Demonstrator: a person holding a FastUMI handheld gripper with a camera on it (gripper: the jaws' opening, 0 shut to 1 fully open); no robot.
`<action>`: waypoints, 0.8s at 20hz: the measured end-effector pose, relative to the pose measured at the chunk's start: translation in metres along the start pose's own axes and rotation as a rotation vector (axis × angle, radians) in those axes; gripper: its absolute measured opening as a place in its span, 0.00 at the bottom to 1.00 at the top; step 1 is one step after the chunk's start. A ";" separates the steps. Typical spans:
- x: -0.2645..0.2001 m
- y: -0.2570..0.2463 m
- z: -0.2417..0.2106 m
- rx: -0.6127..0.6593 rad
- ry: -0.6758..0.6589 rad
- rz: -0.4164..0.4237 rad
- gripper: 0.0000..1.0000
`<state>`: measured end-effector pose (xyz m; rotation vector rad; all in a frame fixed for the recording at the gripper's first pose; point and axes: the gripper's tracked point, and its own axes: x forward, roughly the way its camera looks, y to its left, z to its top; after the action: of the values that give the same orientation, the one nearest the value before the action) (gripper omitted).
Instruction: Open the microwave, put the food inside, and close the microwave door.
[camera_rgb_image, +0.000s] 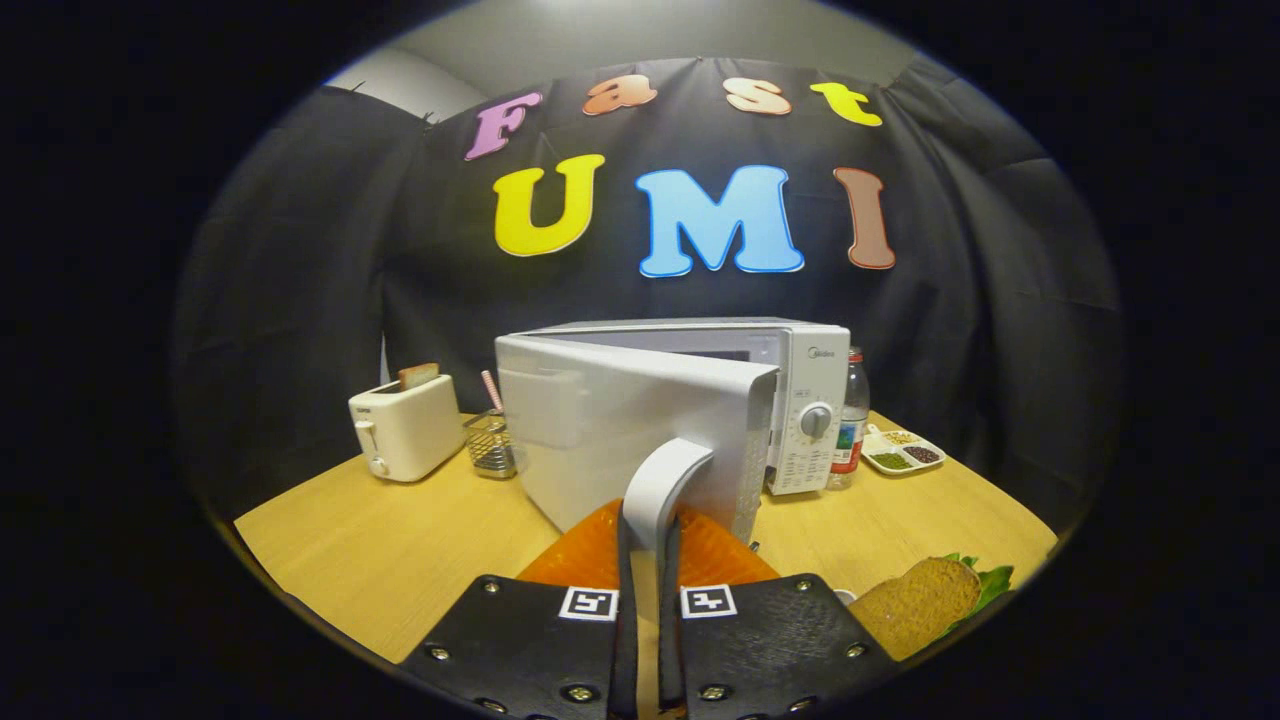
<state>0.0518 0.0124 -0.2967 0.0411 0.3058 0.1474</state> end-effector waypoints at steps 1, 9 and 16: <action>-0.006 0.013 -0.001 0.000 -0.005 0.015 0.08; -0.029 0.127 -0.010 0.013 -0.057 0.011 0.08; -0.026 0.193 -0.012 -0.017 -0.137 -0.152 0.08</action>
<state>-0.0025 0.1996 -0.2881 0.0114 0.1698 -0.0036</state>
